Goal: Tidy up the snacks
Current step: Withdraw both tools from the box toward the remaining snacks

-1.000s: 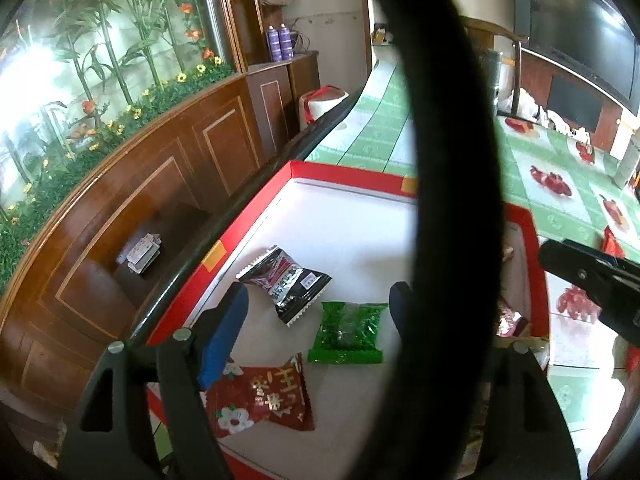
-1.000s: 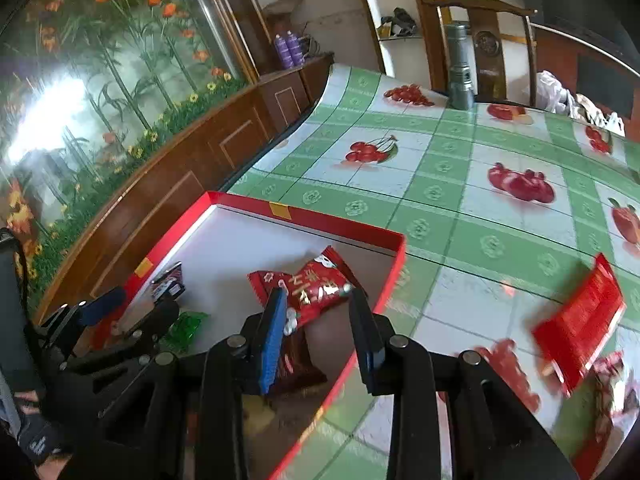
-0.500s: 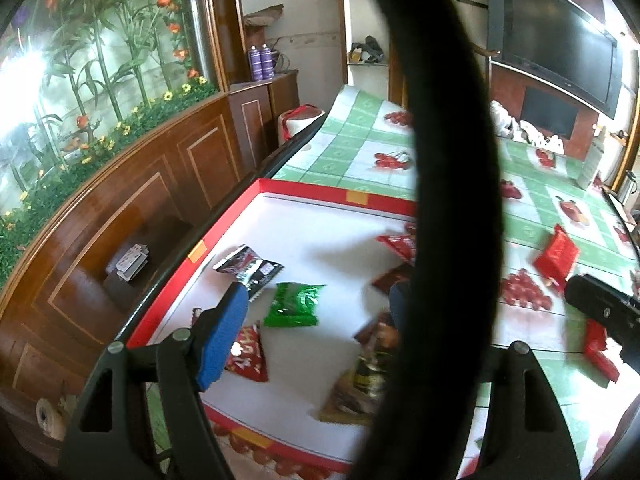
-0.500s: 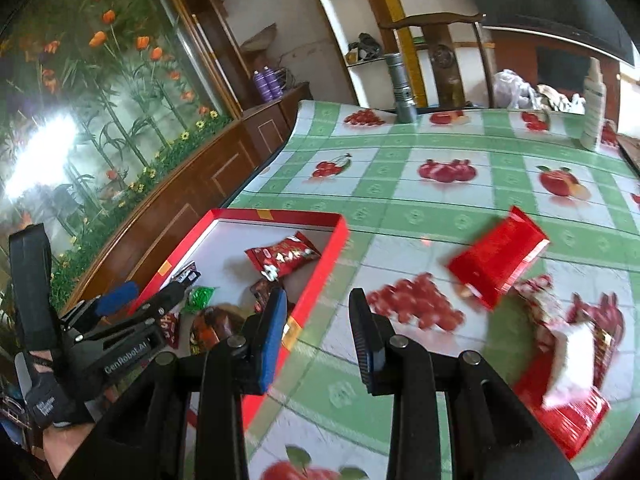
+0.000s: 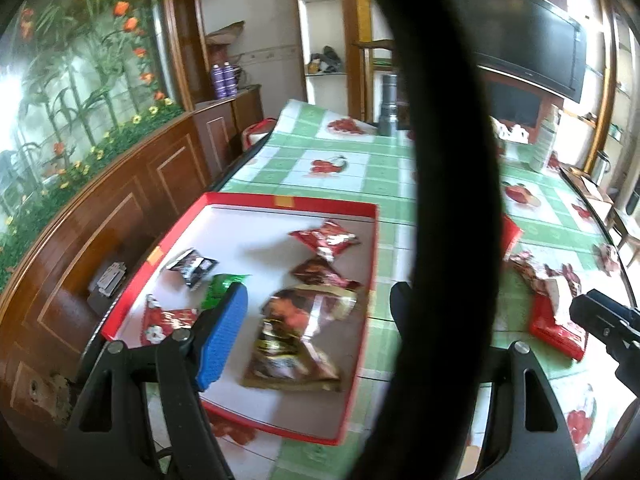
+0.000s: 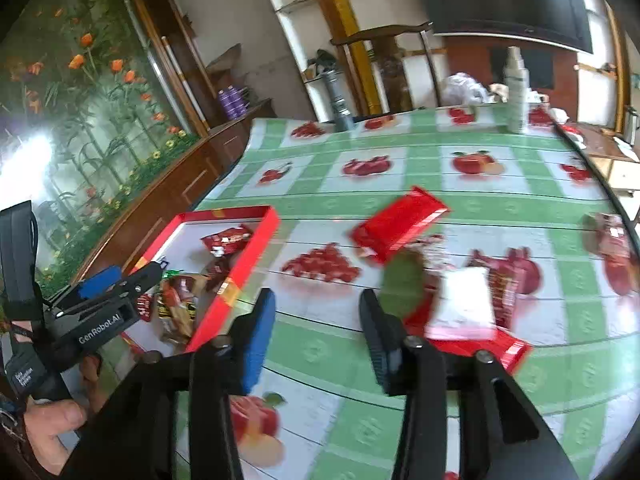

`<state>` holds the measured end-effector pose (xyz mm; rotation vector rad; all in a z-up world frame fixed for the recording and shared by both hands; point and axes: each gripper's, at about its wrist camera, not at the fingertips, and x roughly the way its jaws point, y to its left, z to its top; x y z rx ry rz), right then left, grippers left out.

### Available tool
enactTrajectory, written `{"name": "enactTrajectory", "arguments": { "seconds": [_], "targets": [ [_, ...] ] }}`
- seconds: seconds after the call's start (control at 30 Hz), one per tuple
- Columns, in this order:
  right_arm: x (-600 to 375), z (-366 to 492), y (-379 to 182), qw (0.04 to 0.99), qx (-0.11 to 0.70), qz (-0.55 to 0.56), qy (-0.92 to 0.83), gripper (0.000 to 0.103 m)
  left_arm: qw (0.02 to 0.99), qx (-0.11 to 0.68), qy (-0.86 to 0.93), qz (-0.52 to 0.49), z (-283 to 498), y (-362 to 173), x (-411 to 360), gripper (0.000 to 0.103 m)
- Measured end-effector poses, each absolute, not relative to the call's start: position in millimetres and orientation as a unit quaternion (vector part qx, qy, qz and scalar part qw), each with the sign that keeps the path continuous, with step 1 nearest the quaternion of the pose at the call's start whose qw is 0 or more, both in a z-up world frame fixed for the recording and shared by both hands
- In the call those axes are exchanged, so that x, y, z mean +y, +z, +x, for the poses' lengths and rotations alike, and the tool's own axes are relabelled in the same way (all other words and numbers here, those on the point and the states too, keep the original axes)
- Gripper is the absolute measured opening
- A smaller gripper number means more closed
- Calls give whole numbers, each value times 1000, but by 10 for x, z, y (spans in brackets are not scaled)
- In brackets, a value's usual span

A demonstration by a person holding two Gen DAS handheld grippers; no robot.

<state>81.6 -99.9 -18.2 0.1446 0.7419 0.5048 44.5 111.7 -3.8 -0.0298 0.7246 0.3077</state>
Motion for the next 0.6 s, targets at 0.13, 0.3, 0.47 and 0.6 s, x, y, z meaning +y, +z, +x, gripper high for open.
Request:
{"name": "enactTrajectory", "arguments": {
  "seconds": [0.13, 0.3, 0.47, 0.6],
  "targets": [
    [-1320, 737, -234, 904, 360, 78, 217, 47, 925, 357, 127, -6, 455, -64, 894, 75],
    [-1681, 637, -321, 909, 364, 84, 186, 47, 927, 363, 96, -1, 478, -86, 631, 75],
    [-1965, 562, -414, 909, 372, 96, 159, 47, 926, 372, 70, -4, 496, -119, 455, 77],
    [-2085, 543, -451, 909, 376, 101, 148, 47, 925, 377, 53, -5, 509, -146, 313, 77]
  ]
}}
